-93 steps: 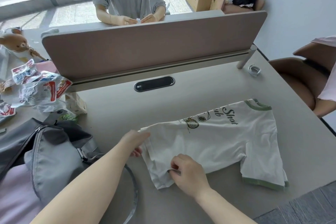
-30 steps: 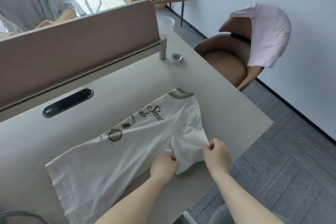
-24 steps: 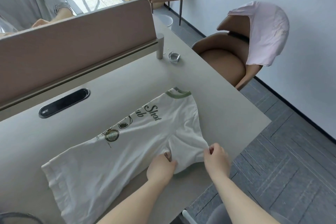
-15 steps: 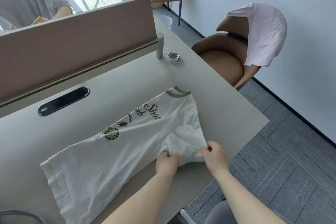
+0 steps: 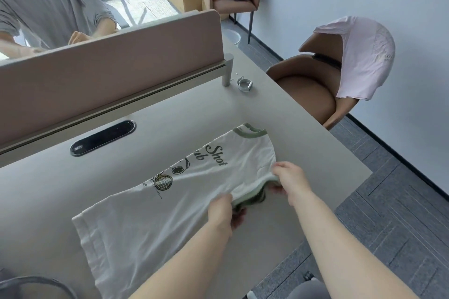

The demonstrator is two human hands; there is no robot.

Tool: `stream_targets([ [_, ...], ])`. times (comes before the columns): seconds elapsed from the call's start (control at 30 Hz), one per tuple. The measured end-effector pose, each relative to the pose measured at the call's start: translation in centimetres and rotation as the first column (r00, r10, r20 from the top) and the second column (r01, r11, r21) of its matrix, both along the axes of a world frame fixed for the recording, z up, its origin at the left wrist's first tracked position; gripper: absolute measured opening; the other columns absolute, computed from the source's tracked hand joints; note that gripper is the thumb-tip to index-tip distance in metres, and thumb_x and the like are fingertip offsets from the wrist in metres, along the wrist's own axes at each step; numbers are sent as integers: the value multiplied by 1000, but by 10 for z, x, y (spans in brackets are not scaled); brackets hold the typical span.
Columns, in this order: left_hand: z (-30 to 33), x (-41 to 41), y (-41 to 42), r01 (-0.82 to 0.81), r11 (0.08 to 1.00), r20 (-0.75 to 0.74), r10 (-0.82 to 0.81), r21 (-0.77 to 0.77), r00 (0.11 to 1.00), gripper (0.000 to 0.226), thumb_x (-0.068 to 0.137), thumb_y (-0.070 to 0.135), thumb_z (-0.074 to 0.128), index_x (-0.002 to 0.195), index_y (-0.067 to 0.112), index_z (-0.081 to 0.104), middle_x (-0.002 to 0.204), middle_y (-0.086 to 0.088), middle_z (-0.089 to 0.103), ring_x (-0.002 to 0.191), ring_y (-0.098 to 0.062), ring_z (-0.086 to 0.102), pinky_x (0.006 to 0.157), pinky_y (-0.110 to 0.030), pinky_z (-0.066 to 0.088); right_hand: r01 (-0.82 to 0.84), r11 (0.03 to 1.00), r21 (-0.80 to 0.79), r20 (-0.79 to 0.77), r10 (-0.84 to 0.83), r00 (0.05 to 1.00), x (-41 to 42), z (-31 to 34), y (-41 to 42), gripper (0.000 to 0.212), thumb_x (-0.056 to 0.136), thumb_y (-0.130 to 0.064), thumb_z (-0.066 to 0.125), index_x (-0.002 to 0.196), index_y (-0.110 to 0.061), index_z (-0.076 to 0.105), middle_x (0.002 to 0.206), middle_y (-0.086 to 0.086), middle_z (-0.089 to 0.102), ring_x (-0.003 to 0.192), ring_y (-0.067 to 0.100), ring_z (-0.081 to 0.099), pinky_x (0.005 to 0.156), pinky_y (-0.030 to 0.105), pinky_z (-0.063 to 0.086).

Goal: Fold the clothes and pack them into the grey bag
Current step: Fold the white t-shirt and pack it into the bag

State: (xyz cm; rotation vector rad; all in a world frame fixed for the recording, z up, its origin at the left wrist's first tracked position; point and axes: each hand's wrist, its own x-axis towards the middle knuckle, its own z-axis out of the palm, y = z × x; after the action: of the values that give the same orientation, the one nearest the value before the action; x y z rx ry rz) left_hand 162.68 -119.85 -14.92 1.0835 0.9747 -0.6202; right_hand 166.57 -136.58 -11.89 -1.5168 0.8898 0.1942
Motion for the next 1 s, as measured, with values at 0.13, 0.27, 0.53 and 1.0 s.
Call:
stream_targets([
  [0.13,0,26,28,-179,983,-50,177,-43,983,23,104,30,28,114,11,39,72,-19,67,52,-26,63,35,-22,49,-22,997,77,38,20,999,45,-1,21,16,99,-15,45,107,-8,57,87,14,61,67,29,65,61,38,58],
  [0.27,-12,32,36,3,974,15,-7,227,1000,22,98,28,46,107,7,50,78,-10,58,53,-20,50,42,-21,39,-325,856,-402,-77,322,944,40,-32,21,31,91,-14,48,119,-18,59,119,6,60,99,26,61,83,36,50],
  [0.53,-33,43,15,437,570,-18,-595,696,804,27,81,48,59,91,23,55,90,4,65,87,-23,64,76,-31,49,-625,591,-510,-357,515,779,53,-61,5,32,90,-26,49,120,-21,57,122,1,60,108,27,57,79,30,41],
  [1.0,-31,36,113,262,418,60,-617,870,785,16,89,12,45,93,19,58,100,-1,61,92,-27,57,80,-36,48,-485,465,-741,-47,684,728,15,-47,77,5,92,-17,55,95,-18,59,93,-5,55,81,19,54,63,32,42],
])
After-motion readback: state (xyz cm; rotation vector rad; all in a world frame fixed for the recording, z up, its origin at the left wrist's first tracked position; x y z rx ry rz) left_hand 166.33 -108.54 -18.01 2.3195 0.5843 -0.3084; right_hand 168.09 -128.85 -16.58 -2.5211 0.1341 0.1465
